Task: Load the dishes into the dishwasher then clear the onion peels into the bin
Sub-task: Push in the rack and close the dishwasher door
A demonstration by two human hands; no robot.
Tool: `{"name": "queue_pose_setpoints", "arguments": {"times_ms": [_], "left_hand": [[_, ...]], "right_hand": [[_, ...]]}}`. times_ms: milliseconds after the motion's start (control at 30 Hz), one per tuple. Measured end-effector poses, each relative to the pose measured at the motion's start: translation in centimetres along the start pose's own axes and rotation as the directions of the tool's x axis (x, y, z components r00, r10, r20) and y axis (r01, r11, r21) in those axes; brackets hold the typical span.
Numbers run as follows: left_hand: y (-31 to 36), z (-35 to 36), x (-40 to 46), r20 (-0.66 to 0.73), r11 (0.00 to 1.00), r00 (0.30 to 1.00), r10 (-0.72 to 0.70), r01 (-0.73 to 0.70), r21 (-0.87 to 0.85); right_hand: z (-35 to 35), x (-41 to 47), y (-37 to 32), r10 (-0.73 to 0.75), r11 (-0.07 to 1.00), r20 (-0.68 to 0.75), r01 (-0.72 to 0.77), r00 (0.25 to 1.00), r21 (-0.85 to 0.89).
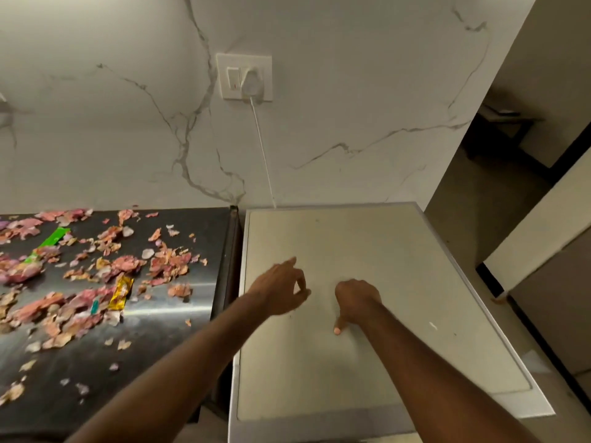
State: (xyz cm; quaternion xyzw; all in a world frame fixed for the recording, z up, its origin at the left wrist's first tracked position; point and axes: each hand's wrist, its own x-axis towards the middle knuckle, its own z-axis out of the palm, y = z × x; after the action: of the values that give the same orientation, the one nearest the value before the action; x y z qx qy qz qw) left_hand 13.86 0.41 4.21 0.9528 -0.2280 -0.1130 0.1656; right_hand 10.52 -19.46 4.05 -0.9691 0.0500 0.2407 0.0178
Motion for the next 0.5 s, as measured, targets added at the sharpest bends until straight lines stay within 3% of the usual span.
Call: {"name": "queue_pose_setpoints", "arguments": {"times_ms": [200, 333, 500], "left_hand": [[1.0, 5.3, -9.2, 0.040, 0.993, 0.999, -0.027, 0.031, -0.115], [1.5, 8.7, -14.4, 0.134, 0.992, 0.985, -0.112, 0.119, -0.046], [2.2, 12.8, -19.9, 0.193, 0.990, 0.974, -0.118, 0.099, 0.105]], "right_hand": [[1.2, -1.5, 1.8, -0.108, 0.994, -0.101, 0.106, 0.989, -0.022], [1.9, -2.3, 3.3, -0.194, 0.980, -0.163, 0.183, 0.967, -0.083], [5.8, -4.3, 4.7, -0.297, 0.948, -0.187, 0.266, 0.936, -0.174]]}}
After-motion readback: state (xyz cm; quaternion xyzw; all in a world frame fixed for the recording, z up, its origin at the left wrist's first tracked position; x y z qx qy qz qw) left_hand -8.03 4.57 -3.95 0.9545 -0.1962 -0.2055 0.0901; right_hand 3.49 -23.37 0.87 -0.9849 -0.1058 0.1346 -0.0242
